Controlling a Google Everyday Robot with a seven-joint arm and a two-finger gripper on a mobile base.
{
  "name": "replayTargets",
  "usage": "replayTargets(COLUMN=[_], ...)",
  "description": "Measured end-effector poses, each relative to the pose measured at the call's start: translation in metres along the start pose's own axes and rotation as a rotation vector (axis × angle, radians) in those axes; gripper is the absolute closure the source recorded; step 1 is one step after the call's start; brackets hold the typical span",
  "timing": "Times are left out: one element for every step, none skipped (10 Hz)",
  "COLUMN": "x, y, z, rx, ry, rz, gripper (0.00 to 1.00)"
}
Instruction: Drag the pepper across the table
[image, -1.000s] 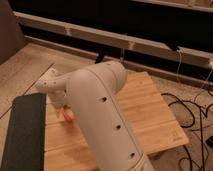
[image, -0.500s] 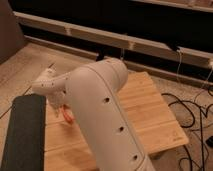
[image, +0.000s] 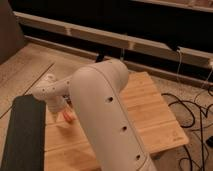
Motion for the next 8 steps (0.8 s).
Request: replayTargets(x=[0.002, 0.003, 0.004, 0.005, 0.006, 0.005, 0.003, 0.0], y=[-0.001, -0.002, -0.002, -0.003, -0.004, -0.005, -0.005, -0.007], z=[0.004, 0.01, 0.015, 0.02, 0.026, 0.027, 0.027, 0.026], rx=[-0.007, -0.017, -0.025, -0.024, -0.021, -0.013, 0.002, 0.02], ry=[0.004, 0.012, 0.022, 0.036, 0.05, 0.056, 0.056, 0.052], rz=[0.005, 0.009, 0.004, -0.002, -0.011, -0.017, -0.027, -0.04], gripper=[0.35, 0.35, 0.35, 0.38, 0.47, 0.57, 0.65, 0.75])
